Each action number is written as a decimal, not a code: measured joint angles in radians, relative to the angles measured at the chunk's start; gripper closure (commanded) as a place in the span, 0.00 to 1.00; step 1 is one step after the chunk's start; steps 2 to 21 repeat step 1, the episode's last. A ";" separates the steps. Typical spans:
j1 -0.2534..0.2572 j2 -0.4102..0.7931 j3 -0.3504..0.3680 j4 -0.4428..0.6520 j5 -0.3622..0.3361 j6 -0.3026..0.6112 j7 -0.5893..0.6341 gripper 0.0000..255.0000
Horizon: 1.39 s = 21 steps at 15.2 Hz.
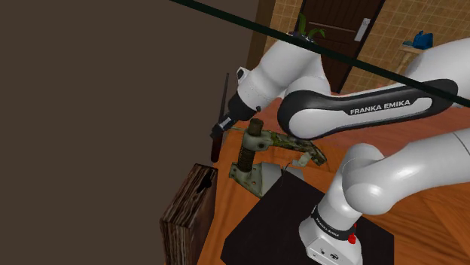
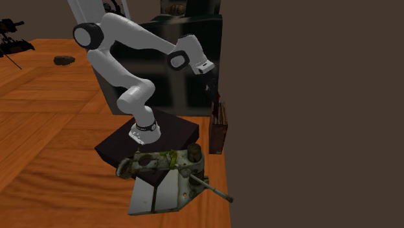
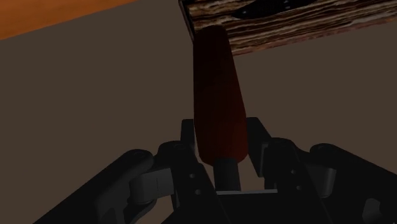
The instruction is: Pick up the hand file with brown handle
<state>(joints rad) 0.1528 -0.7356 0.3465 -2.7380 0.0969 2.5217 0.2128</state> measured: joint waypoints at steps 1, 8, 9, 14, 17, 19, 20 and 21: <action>0.001 -0.005 -0.003 0.007 0.000 -0.012 -0.001 1.00; 0.001 -0.005 -0.003 0.007 0.000 -0.012 -0.001 1.00; 0.001 -0.005 -0.003 0.007 0.000 -0.012 -0.001 1.00; 0.001 -0.005 -0.003 0.007 0.000 -0.012 -0.001 1.00; 0.001 -0.005 -0.003 0.007 0.000 -0.012 -0.001 1.00; 0.001 -0.005 -0.003 0.007 0.000 -0.012 -0.001 1.00; 0.001 -0.005 -0.003 0.007 0.000 -0.012 -0.001 1.00; 0.001 -0.005 -0.003 0.007 0.000 -0.012 -0.001 1.00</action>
